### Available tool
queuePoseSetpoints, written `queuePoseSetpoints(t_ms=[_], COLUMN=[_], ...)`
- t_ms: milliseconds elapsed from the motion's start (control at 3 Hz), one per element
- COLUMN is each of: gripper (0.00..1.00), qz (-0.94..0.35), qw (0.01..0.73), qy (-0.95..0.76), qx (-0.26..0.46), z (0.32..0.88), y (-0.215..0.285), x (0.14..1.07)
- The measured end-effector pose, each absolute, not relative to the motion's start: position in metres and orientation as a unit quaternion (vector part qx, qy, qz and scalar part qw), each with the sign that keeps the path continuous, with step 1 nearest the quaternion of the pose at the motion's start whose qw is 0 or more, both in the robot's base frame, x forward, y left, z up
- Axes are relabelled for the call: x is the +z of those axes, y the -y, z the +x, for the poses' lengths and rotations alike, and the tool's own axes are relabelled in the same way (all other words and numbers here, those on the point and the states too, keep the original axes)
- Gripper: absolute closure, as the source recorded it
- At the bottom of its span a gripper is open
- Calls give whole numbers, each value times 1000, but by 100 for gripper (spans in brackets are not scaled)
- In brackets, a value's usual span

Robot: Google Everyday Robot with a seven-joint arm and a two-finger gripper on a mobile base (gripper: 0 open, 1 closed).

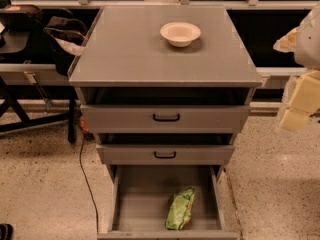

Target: Pick green rice chip bag from bottom drawer and place on counter

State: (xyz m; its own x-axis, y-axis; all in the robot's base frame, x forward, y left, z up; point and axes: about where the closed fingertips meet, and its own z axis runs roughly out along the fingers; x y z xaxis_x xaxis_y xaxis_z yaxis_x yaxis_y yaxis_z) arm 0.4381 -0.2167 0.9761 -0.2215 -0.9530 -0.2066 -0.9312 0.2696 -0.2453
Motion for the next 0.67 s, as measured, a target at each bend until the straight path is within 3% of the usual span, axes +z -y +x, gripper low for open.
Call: queuePoseSetpoints(t_ms=[667], gripper=[0], qz=[-637], qw=[170], qy=[-752], qx=[-29], z=[440], y=[210], x=[971])
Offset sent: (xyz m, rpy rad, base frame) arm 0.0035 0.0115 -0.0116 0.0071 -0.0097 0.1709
